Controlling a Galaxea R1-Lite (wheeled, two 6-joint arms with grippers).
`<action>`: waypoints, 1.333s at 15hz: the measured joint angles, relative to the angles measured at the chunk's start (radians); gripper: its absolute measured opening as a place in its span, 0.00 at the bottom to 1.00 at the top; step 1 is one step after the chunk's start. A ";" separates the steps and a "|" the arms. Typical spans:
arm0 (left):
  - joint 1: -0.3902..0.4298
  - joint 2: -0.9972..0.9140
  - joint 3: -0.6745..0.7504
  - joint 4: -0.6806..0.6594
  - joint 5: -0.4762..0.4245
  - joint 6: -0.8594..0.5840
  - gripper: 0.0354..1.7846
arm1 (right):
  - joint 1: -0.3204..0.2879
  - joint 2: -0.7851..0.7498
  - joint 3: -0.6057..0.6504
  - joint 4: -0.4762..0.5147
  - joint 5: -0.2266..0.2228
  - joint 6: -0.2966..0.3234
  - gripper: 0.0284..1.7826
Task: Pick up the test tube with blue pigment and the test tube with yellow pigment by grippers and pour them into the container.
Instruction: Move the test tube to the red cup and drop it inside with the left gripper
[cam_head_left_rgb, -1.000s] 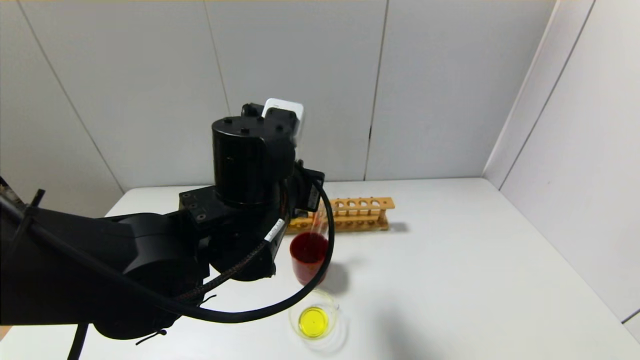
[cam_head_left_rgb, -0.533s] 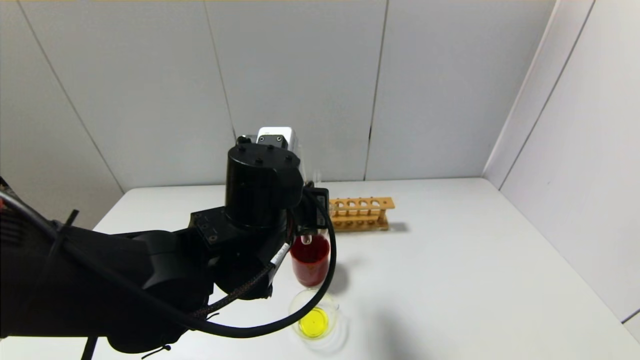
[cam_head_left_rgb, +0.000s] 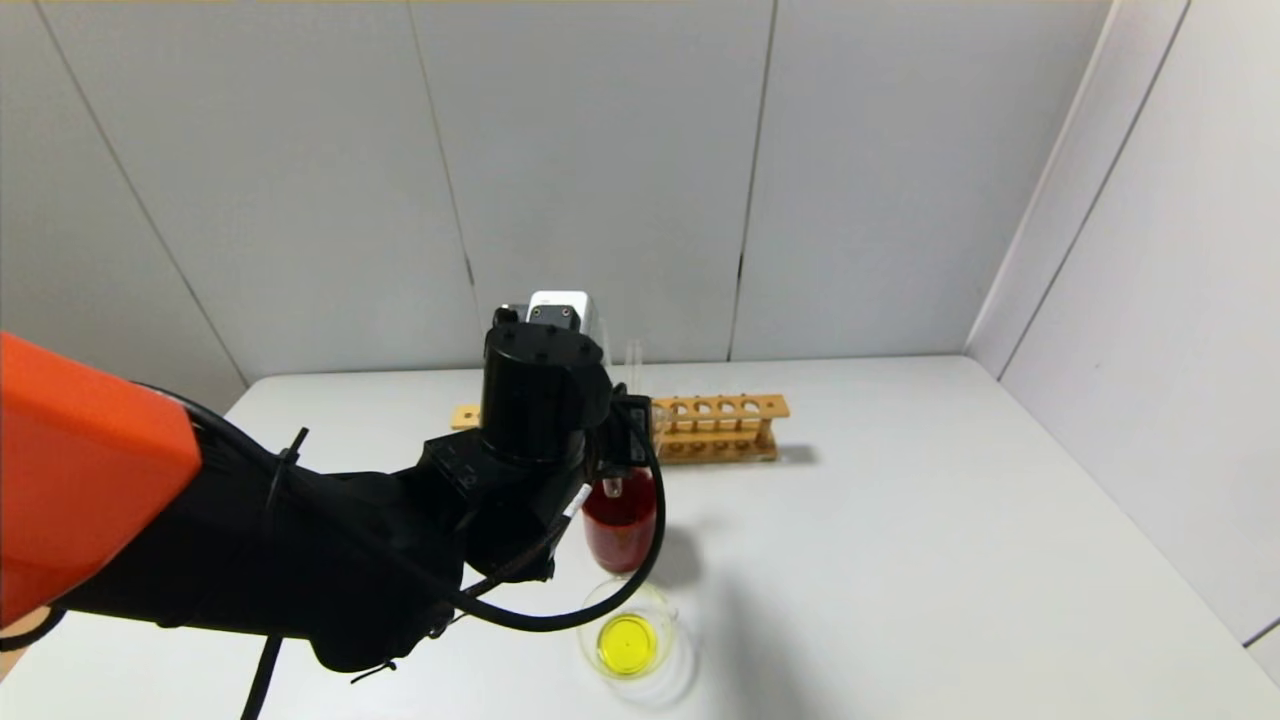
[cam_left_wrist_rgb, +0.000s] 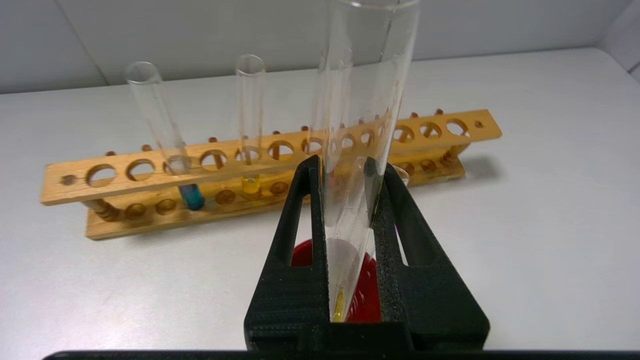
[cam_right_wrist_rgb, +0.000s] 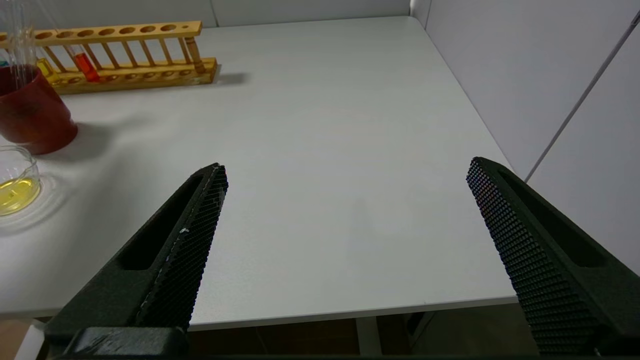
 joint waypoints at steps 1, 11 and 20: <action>0.010 0.014 -0.003 -0.006 -0.011 0.001 0.16 | 0.000 0.000 0.000 0.000 0.000 0.000 0.98; 0.047 0.148 -0.027 -0.043 -0.021 0.011 0.16 | 0.000 0.000 0.000 0.000 0.000 0.000 0.98; 0.047 0.187 -0.029 -0.043 -0.032 0.010 0.16 | 0.000 0.000 0.000 0.000 0.000 0.000 0.98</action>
